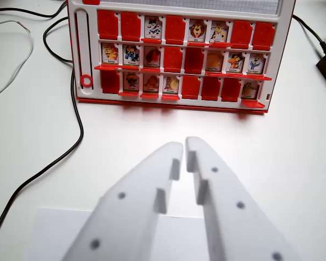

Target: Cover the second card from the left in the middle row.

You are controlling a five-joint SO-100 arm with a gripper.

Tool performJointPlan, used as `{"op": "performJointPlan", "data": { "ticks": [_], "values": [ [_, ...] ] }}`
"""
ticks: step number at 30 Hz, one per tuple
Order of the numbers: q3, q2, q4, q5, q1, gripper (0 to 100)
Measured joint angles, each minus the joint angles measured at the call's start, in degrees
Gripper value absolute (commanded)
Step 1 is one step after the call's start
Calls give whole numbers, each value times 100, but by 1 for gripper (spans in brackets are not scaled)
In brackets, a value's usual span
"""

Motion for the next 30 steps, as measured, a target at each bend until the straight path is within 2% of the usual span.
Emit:
{"op": "performJointPlan", "data": {
  "ticks": [16, 24, 30],
  "values": [
    [193, -844, -299, -18, -35, 0],
    [193, -1898, -905, -18, -237, 0],
    [185, -2988, -1345, -123, -229, 0]
  ]
}}
